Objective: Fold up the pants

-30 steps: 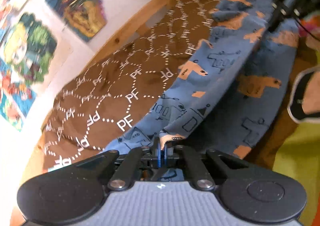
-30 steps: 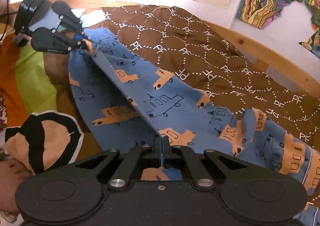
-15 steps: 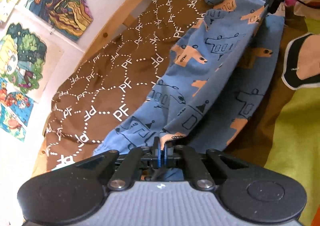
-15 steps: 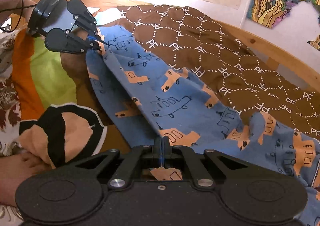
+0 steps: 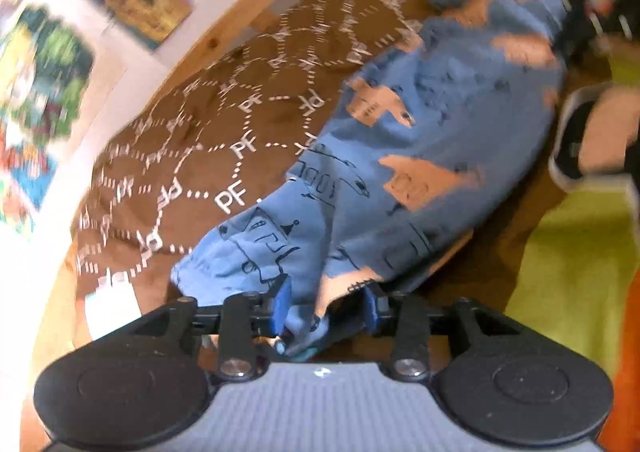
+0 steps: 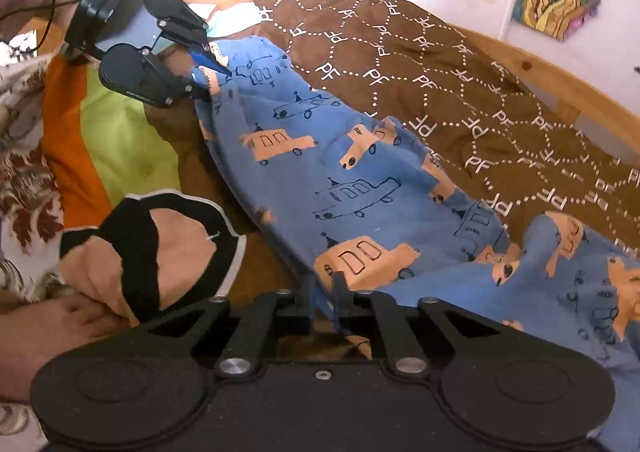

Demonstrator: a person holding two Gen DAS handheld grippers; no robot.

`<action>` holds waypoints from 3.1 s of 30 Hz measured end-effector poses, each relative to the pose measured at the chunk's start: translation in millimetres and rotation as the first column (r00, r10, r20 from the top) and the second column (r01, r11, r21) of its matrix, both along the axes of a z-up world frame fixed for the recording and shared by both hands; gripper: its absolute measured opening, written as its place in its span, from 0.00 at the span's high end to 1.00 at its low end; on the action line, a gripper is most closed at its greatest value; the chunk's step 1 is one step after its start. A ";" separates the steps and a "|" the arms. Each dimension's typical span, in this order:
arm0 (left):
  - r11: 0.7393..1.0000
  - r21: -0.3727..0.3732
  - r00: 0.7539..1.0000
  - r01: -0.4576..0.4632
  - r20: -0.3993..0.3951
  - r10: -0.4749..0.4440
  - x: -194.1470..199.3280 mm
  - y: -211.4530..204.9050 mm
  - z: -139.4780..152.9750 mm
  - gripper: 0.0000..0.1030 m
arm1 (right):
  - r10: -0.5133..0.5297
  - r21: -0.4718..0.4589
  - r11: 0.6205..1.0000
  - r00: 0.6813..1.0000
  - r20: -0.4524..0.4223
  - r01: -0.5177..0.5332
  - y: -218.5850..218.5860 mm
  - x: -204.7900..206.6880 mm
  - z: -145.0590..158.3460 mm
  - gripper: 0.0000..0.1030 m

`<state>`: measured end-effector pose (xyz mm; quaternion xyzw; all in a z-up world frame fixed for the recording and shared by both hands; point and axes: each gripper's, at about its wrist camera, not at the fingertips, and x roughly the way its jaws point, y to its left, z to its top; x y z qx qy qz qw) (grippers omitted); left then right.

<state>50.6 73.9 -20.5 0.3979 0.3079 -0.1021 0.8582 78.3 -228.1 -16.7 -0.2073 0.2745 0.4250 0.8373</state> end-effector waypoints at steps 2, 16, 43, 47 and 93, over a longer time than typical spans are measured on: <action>0.993 -0.111 0.999 -0.032 -0.008 0.031 -3.9 -1.1 12.7 0.47 | 0.003 0.002 1.000 1.000 -0.004 -0.003 0.2 -2.0 1.1 0.83; 0.841 -0.519 0.971 0.154 -0.081 -0.227 29.1 -110.0 14.4 0.22 | -0.525 0.129 0.843 0.851 -0.024 0.523 -86.4 2.1 40.8 0.16; 0.771 -0.561 0.892 0.302 -0.119 -0.436 65.3 -224.6 -21.4 0.39 | -0.643 0.239 0.574 0.612 -0.461 0.783 -197.3 139.0 50.8 0.27; 0.796 -0.527 0.897 0.296 -0.132 -0.421 66.0 -229.5 -26.0 0.49 | -0.704 0.105 0.552 0.530 -0.473 0.827 -199.5 154.7 41.9 0.44; 0.814 -0.460 0.869 0.354 -0.159 -0.468 41.4 -241.8 -41.8 0.99 | -0.922 0.193 0.228 0.275 -0.271 0.954 -208.5 9.2 54.9 0.96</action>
